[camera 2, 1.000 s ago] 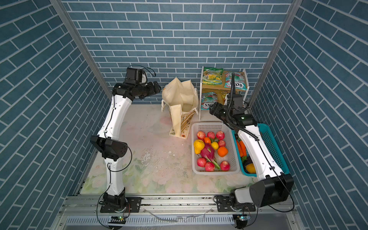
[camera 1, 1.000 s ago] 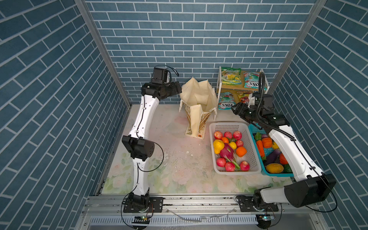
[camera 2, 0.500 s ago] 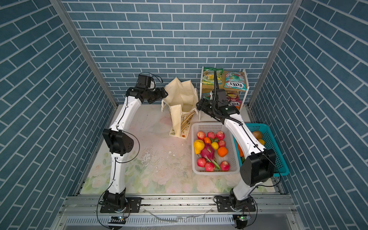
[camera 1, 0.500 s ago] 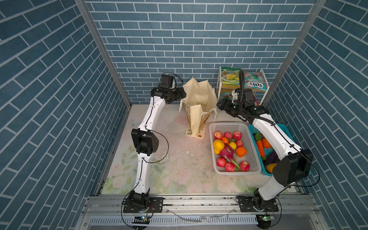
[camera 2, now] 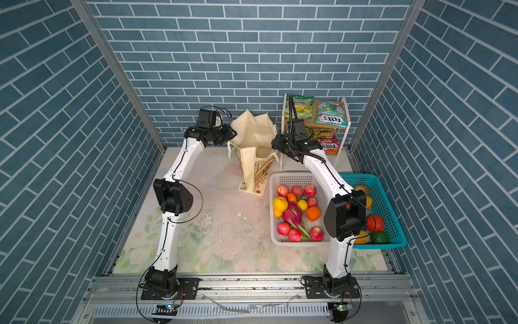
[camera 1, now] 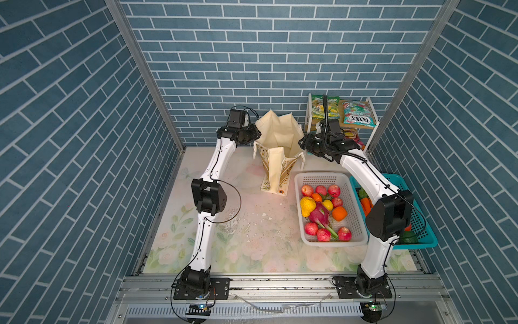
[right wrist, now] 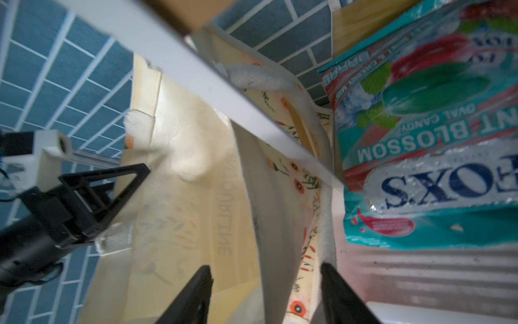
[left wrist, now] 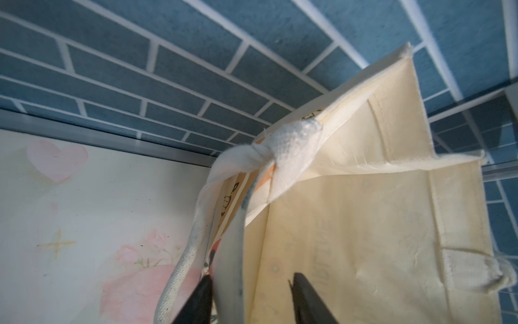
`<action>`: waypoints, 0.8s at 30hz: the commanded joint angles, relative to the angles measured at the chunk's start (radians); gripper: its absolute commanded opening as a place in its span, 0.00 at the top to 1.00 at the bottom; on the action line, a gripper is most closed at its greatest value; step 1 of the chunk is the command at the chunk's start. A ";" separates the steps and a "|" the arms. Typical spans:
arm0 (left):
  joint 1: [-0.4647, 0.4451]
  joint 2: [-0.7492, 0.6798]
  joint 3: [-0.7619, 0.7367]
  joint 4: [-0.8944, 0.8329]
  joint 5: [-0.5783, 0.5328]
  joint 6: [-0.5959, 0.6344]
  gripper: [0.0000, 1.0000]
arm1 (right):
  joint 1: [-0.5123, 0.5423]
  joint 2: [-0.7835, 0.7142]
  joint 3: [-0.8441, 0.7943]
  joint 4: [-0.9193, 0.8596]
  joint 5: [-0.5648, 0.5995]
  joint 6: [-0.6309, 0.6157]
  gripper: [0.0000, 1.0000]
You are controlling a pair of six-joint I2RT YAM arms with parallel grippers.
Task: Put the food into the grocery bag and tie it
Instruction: 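Reach both grippers forward toward the white rope handles of the tote bag, then grasp the bag's rim with both grippers and pull it open apart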
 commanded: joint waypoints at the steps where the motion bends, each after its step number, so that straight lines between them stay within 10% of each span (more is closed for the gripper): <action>1: 0.007 -0.003 0.025 0.003 0.016 -0.001 0.72 | 0.008 0.040 0.070 -0.053 0.029 -0.012 0.62; 5: 0.012 -0.058 0.008 -0.052 0.017 0.036 0.88 | 0.023 0.078 0.146 -0.114 0.019 -0.014 1.00; 24: -0.011 -1.095 -1.008 -0.125 -0.082 0.164 1.00 | 0.319 -0.269 0.084 -0.353 0.200 -0.059 1.00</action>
